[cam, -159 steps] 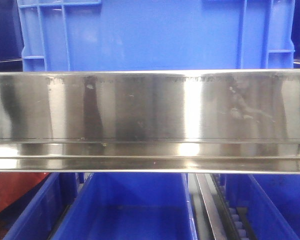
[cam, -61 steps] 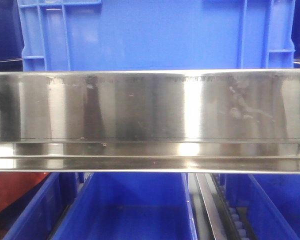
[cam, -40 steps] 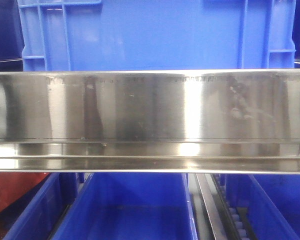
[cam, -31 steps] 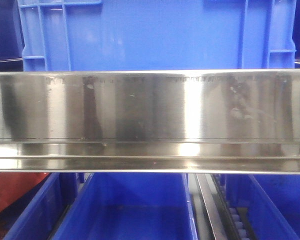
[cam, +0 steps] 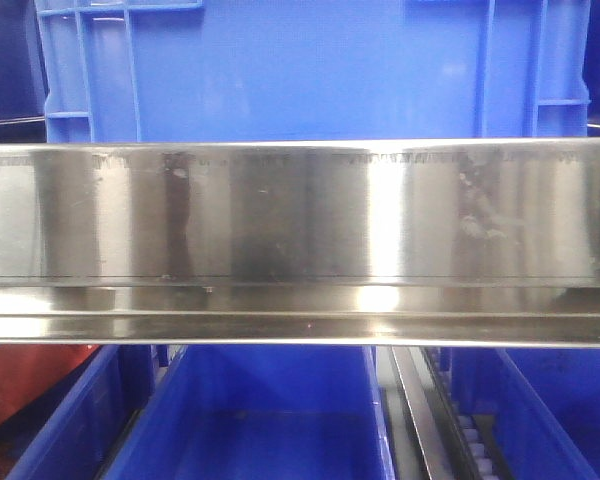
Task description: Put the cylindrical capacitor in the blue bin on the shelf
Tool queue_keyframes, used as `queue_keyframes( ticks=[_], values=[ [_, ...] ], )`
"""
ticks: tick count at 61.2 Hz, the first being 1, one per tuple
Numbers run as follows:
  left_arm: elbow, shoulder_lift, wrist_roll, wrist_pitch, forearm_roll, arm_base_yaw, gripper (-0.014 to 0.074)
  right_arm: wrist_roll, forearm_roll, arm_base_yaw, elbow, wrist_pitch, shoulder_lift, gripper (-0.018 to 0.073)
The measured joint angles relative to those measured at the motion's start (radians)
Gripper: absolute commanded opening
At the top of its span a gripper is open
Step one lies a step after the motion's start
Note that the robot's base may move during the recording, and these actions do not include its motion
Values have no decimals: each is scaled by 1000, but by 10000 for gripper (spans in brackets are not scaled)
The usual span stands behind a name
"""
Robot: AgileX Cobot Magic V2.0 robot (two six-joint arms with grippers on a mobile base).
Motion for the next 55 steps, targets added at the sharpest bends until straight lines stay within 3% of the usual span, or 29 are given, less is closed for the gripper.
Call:
queue_keyframes(
  ticks=[17,36,41,51,54,55],
  values=[
    [4,-2,-2,12,-20,0,-111,-2,2,135,-365,134,403,-151],
    [4,-2,-2,14,-27,0,-111,6,7,142,-575,303,737,-147],
    [4,-2,-2,16,-27,0,-111,9,7,142,-582,329,777,-32],
    [4,-2,-2,16,-27,0,-111,17,7,142,-585,361,815,488],
    [4,-2,-2,16,-27,0,-111,17,7,142,-585,363,817,580],
    [4,-2,-2,16,-27,0,-111,17,7,142,-585,363,817,573]
  ],
)
